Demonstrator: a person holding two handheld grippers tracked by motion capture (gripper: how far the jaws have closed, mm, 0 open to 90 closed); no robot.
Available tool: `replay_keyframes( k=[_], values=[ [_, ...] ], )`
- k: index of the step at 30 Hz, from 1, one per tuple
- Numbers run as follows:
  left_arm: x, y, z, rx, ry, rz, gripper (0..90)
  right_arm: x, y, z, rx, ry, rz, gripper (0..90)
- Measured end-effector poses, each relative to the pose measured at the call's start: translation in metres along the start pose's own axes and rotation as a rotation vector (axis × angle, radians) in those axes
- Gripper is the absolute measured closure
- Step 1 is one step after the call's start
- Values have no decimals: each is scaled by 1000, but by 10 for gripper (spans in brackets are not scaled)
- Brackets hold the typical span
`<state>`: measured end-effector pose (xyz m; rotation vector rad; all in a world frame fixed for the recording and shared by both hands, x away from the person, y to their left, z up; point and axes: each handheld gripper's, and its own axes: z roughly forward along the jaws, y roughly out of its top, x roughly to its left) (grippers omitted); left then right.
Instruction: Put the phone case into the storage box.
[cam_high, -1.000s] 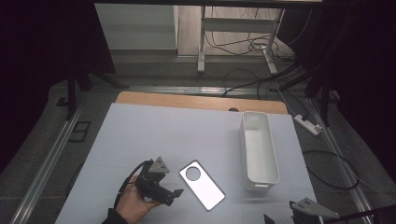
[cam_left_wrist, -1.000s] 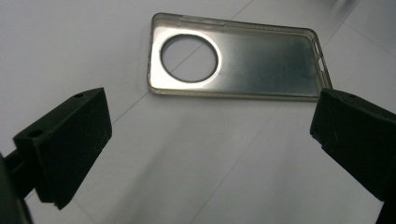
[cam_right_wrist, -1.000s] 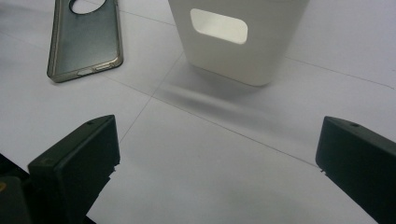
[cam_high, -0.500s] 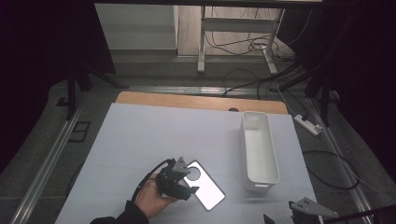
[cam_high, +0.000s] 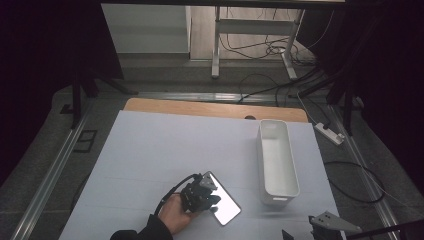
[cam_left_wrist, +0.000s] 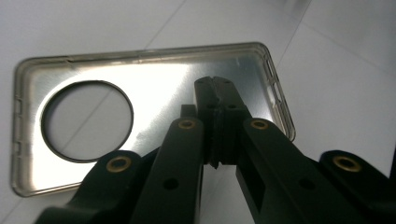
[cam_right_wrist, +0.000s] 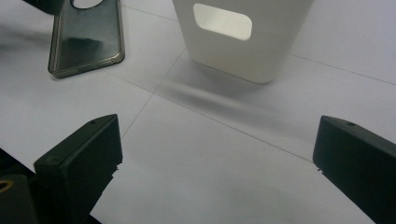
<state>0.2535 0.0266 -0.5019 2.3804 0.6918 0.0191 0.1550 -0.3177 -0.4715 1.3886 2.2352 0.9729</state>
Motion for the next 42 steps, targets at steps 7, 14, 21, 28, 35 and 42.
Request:
replay_keyframes(
  k=[7,14,21,28,35,42],
  values=[
    [-4,-8,11,17,1,0,891,0,0,0,4,2,-2,15],
    [-11,-12,15,52,8,28,891,0,0,0,6,5,-2,18],
    [-10,-21,9,55,3,14,891,0,0,0,9,3,0,20],
    [-3,-34,-5,93,5,10,892,0,0,1,12,1,-1,22],
    [10,-48,-19,114,12,-33,892,0,1,1,18,-1,2,24],
    [31,-67,-37,131,47,-72,892,0,1,2,23,-3,3,25]
  ],
)
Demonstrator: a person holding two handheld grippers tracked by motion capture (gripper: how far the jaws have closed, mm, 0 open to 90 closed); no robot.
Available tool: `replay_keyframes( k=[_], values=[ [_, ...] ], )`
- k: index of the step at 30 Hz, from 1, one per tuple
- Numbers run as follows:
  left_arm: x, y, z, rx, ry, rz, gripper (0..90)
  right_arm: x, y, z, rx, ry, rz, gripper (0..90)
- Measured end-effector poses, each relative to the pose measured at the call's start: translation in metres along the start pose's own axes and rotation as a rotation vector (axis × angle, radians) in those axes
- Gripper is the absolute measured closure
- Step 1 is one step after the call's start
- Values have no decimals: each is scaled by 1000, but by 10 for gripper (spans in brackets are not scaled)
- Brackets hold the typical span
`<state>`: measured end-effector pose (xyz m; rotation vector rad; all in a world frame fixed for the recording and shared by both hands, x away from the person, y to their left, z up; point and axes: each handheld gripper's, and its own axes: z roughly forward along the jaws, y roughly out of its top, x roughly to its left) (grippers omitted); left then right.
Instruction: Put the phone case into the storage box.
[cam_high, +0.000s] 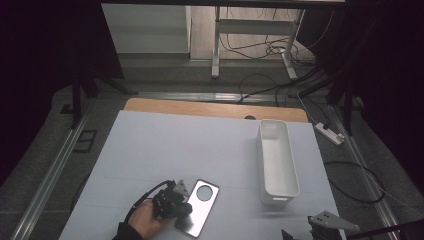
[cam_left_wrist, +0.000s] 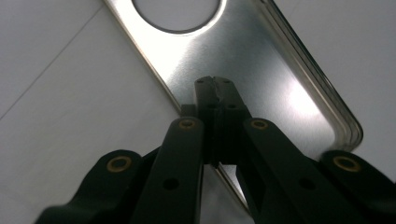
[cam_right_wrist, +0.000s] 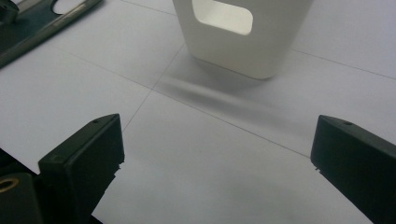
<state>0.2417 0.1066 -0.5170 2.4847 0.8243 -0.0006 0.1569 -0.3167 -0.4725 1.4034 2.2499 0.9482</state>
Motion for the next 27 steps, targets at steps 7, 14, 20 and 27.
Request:
replay_keyframes(
  k=[7,14,20,27],
  values=[
    [21,-15,-12,19,63,-25,892,0,0,1,5,-1,0,26],
    [17,-11,-18,9,78,-33,892,0,0,1,6,-2,-2,30],
    [12,-7,-41,-65,96,-57,891,1,0,1,6,-3,-3,31],
    [17,-13,-51,-89,156,-111,551,1,0,1,7,-3,-5,32]
  ],
)
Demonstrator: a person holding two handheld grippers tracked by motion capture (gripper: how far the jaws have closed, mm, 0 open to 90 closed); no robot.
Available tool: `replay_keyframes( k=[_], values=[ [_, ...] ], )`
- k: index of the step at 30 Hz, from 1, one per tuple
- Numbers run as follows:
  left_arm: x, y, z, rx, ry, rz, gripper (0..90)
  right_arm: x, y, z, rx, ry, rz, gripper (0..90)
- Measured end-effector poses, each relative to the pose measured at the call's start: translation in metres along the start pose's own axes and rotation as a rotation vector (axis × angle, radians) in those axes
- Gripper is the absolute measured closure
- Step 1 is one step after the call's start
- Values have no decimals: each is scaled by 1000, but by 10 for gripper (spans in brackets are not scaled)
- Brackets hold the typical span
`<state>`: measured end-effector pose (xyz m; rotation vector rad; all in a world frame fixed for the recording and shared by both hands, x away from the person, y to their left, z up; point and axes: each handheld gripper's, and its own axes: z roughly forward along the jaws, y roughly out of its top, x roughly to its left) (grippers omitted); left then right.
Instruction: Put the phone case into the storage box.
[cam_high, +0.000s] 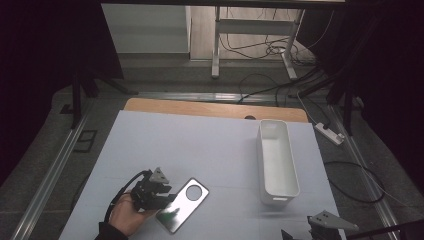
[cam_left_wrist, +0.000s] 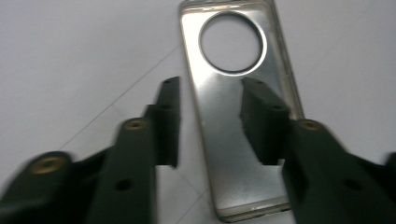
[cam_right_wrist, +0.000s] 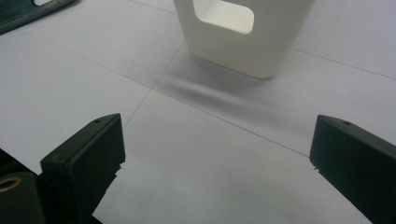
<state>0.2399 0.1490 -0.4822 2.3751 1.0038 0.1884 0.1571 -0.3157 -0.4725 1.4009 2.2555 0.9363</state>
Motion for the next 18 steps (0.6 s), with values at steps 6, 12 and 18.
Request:
replay_keyframes(
  k=[6,12,18],
  values=[
    [7,-7,-7,-24,33,-42,249,0,0,0,-1,1,-2,32],
    [9,-12,-5,6,43,-72,0,0,0,0,-2,2,-7,32],
    [7,-13,7,48,33,-60,0,0,1,1,0,2,-8,32]
  ],
)
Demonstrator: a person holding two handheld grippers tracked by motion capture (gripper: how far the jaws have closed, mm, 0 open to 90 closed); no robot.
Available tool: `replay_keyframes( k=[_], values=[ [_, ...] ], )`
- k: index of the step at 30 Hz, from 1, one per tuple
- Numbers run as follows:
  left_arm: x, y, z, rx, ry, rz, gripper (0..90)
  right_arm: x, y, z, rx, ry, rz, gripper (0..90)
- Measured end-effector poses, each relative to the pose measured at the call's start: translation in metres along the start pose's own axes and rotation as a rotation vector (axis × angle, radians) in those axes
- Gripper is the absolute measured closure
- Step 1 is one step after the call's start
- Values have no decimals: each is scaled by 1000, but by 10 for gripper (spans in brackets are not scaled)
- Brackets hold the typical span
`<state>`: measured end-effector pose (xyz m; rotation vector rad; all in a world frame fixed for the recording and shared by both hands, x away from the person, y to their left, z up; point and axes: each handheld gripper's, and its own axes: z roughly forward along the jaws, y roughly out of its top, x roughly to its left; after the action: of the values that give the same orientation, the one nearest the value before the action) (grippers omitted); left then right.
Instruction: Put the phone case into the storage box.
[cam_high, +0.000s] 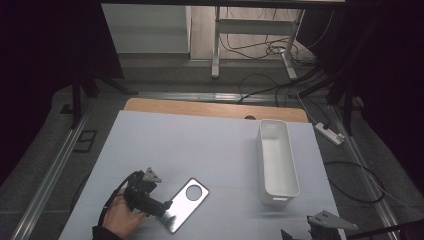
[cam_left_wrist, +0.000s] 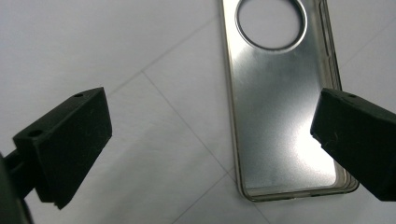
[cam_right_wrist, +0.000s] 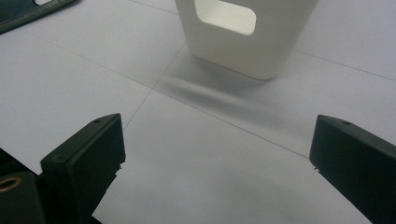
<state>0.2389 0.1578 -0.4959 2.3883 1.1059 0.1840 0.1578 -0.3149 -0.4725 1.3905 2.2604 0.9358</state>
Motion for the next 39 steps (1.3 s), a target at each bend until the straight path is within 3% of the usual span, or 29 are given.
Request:
replay_keyframes(
  k=[3,10,13,15,19,20,26,28,32,39],
  values=[
    [-7,-1,18,58,-2,21,0,0,0,0,0,-1,-1,32],
    [-15,-3,35,134,28,43,0,0,0,0,-2,0,-2,32],
    [-15,-3,35,131,-5,44,15,0,0,0,-4,0,-2,32],
    [-17,-3,30,118,-21,65,131,0,0,0,-4,0,-2,32],
    [-16,-3,24,111,-34,63,348,0,0,0,-3,0,-3,32],
    [-16,-3,24,111,-34,63,450,0,0,0,-3,0,-3,32],
    [-9,-3,21,120,-84,22,743,1,0,0,0,-3,-6,32],
    [-7,-3,20,125,-70,19,828,1,0,0,-1,-2,-7,35],
    [-5,-3,20,122,-81,13,875,1,0,0,-1,-2,-7,36],
    [-7,-4,20,100,-51,39,892,1,0,-1,-4,1,-9,35]
  ],
)
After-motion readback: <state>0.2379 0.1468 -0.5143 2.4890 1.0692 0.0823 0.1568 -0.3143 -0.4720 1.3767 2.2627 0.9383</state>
